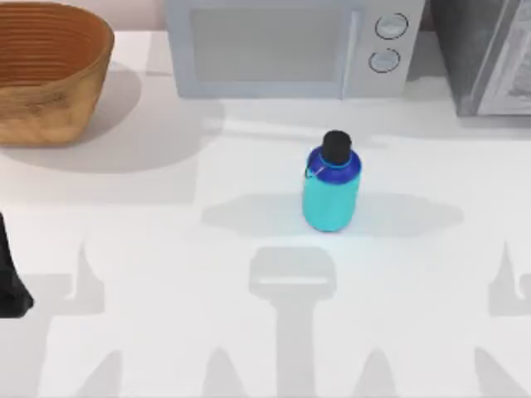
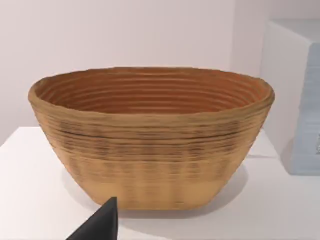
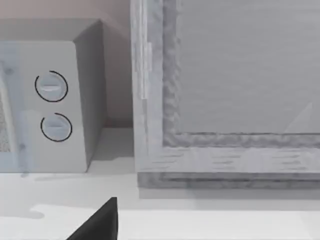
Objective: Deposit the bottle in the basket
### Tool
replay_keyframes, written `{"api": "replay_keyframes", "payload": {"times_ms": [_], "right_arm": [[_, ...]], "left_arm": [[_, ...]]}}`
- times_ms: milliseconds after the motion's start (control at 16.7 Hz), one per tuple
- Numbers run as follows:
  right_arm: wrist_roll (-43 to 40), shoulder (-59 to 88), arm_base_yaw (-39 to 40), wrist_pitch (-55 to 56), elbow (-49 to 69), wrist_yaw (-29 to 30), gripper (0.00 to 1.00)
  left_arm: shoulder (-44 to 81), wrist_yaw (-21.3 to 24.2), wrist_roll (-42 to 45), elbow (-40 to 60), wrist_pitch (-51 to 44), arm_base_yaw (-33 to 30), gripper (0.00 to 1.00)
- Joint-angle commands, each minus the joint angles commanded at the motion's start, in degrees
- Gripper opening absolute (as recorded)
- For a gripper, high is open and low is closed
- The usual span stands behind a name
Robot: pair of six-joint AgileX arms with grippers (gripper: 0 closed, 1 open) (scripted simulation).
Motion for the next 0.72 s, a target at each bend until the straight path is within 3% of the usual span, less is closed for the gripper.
{"api": "replay_keyframes", "payload": {"times_ms": [360, 720], "right_arm": [[0.00, 0.00, 0.00, 0.00, 0.00, 0.00, 1.00], [0.00, 0.00, 0.00, 0.00, 0.00, 0.00, 1.00]], "left_arm": [[5.82, 0.79, -0.06, 2.34, 5.65, -2.42, 1.00], [32.37, 2.67, -0.05, 9.99, 26.63, -10.35, 1.00]]}}
